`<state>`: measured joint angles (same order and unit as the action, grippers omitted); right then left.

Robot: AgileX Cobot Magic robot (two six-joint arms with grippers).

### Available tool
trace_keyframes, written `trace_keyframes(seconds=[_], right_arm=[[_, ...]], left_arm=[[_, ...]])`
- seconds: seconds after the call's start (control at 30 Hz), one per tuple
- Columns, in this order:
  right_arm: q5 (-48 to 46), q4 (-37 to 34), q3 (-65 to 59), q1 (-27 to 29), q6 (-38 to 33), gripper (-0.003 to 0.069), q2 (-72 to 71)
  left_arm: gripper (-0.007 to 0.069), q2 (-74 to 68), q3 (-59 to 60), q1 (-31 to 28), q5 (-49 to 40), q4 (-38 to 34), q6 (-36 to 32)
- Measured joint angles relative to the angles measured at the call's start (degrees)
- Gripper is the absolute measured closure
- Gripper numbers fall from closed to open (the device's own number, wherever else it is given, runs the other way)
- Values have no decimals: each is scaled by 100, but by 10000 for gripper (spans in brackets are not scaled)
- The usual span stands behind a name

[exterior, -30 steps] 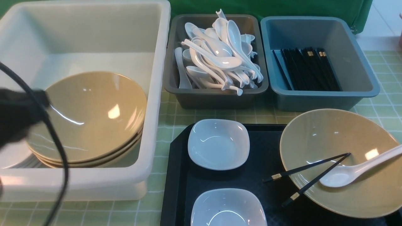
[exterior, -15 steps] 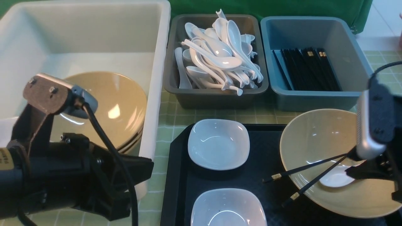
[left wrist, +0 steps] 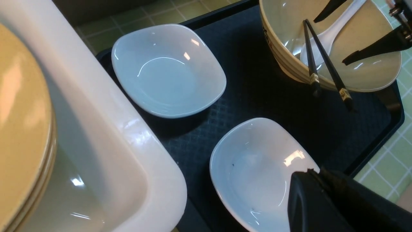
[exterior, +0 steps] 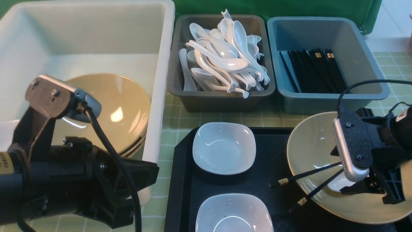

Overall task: On green table put chopsticks spoon bowls plates into blue grey white boxes.
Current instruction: 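Move the grippers toward the tableware on the black tray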

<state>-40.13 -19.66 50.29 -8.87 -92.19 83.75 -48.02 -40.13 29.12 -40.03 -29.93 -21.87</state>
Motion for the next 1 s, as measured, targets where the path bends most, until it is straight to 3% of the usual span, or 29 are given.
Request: trace_keyframes(seconds=[0.27,0.43,0.53,1.0], right_arm=[[554,-1,33,-298,-139,141,455],[339,-28,293,-319,-77,384,542],[210,-45,413,-319,-72,585,542],[64,-50,449,-325,222,599,632]], left_arm=[[626,0,0,0,5,1,0],[626,0,0,0,5,18,0],[626,0,0,0,5,14,0],[626,0,0,0,16,19,0]])
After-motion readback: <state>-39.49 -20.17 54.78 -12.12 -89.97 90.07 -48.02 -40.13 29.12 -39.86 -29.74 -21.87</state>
